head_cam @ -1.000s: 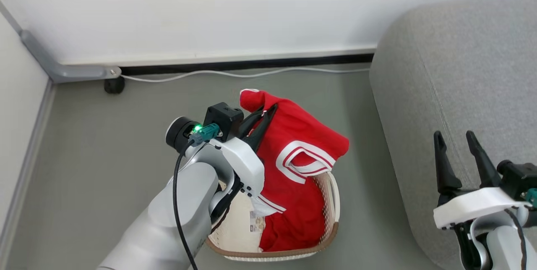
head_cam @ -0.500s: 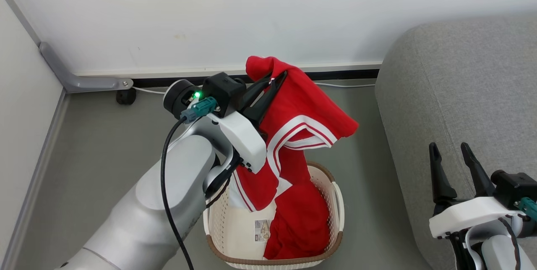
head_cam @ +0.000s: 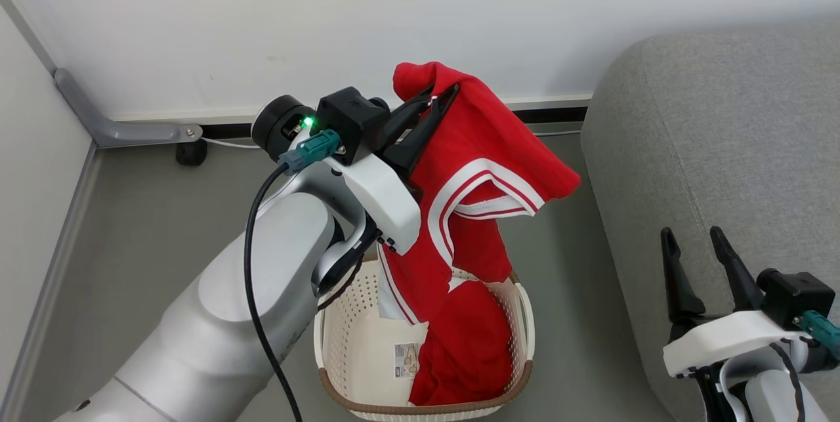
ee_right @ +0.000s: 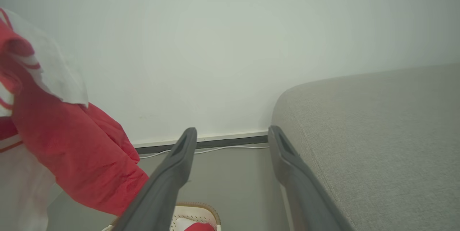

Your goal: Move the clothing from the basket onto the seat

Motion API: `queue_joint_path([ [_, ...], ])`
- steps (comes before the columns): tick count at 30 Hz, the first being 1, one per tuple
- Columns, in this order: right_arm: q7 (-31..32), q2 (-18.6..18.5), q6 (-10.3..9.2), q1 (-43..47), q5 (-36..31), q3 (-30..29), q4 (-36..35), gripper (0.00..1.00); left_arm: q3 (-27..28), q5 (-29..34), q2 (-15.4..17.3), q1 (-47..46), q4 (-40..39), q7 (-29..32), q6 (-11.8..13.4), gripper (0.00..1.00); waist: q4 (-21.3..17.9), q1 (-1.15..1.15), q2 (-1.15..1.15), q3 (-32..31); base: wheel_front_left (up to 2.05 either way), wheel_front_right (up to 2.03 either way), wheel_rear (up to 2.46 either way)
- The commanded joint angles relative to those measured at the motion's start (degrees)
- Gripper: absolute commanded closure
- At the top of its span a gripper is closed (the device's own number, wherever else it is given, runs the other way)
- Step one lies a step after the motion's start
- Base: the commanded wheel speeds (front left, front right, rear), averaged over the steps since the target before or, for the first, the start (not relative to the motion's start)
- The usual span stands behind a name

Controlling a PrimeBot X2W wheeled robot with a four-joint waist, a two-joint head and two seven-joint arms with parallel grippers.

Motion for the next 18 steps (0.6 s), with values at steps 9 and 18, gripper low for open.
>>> queue_joint_path([
  [9,-0.3,-2.3,0.24,-3.8,2.8,8.8,-4.2,0.00,1.9,-0.4,1.9,-3.3,-2.7,0.4,1.2,1.00,-0.4,0.00,0.00,0.2,0.00,0.00,0.00],
  [18,-0.3,-7.6,0.24,-12.1,7.6,21.8,-7.2,0.00,1.4,-0.5,1.9,-2.8,-3.1,0.1,1.7,1.00,-0.4,0.00,0.00,0.7,0.00,0.00,0.00],
])
